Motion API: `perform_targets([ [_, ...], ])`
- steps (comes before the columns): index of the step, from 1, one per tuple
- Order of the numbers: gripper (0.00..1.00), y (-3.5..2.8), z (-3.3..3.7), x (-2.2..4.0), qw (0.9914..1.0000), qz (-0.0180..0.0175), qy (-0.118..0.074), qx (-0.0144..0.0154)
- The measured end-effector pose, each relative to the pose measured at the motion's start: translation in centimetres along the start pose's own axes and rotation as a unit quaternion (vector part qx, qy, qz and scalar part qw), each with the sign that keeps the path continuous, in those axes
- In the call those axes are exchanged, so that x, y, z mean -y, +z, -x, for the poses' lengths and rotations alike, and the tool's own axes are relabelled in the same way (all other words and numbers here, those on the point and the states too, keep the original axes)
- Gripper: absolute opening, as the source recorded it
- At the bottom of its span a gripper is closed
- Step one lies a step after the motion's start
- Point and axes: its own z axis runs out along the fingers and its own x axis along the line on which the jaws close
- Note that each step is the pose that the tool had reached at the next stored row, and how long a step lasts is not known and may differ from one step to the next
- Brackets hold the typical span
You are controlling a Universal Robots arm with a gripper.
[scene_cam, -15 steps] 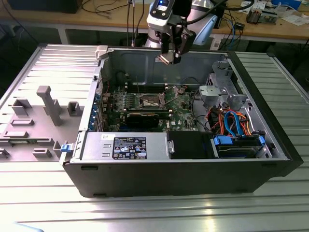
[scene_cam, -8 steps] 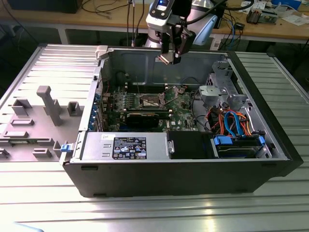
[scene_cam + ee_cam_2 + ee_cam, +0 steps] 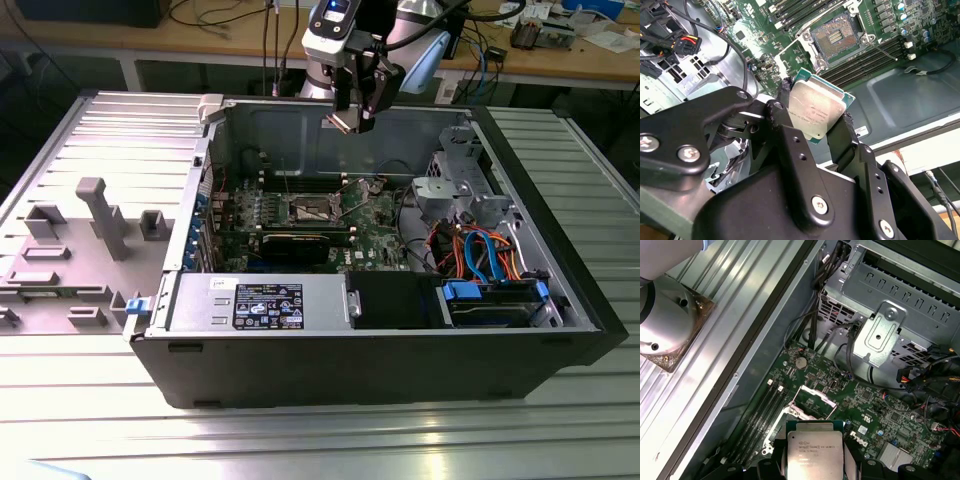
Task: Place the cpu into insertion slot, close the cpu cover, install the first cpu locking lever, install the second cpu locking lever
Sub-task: 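Place the cpu into insertion slot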
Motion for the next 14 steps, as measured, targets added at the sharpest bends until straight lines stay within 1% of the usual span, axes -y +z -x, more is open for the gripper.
perform_targets([
  [8, 0.55, 0.00, 0.00, 0.00, 1.00000, 0.0000, 0.001, 0.0001],
  [10, 0.55, 0.02, 0.00, 0.01, 0.99998, 0.0001, 0.006, 0.0005],
  [14, 0.55, 0.07, 0.00, 0.01, 0.99969, 0.0005, 0.025, 0.0022],
])
